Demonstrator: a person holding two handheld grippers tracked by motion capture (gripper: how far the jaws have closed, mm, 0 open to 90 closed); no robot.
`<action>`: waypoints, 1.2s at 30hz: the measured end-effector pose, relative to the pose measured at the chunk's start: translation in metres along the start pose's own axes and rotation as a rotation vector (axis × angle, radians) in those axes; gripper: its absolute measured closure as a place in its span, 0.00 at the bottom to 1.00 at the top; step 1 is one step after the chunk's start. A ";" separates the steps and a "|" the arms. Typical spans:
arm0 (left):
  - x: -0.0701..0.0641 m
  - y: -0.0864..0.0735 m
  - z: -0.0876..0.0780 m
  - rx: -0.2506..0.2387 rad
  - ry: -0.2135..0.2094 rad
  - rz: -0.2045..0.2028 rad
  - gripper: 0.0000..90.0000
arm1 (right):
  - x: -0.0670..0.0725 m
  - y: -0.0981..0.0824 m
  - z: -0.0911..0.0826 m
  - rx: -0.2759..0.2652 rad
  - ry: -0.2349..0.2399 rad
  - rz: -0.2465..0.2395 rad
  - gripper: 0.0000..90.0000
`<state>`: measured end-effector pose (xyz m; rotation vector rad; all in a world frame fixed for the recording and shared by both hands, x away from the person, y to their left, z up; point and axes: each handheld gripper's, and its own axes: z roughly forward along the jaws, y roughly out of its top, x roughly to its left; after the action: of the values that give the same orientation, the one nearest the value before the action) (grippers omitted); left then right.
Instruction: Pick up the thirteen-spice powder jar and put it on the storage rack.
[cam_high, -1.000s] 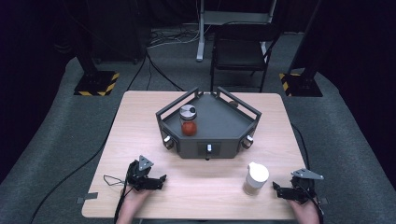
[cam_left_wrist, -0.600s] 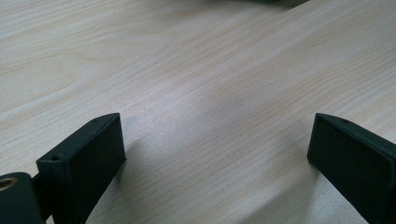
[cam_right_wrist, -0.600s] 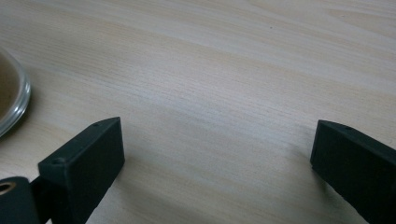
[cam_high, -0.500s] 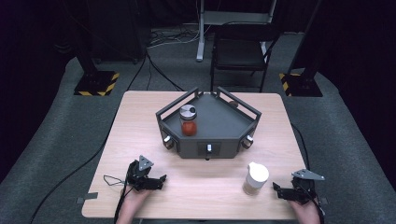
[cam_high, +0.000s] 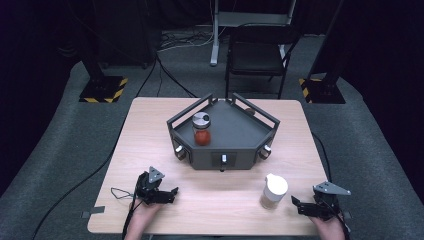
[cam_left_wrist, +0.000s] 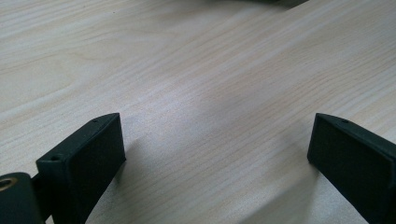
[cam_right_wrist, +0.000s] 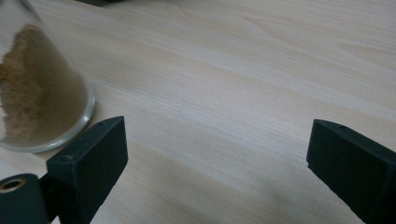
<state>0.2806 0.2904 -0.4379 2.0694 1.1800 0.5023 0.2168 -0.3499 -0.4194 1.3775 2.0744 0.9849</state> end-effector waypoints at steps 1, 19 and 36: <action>0.000 0.000 0.000 0.000 0.000 0.000 0.04 | 0.001 0.001 -0.001 -0.003 0.005 -0.005 0.05; 0.000 0.000 0.000 0.000 0.001 0.000 0.05 | 0.008 0.008 -0.018 -0.038 0.101 -0.071 0.06; 0.000 0.000 0.000 0.000 0.000 0.000 0.04 | 0.014 0.015 -0.023 -0.058 0.198 -0.118 0.08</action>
<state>0.2806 0.2904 -0.4379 2.0698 1.1801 0.5024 0.2035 -0.3402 -0.3926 1.1549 2.2219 1.1620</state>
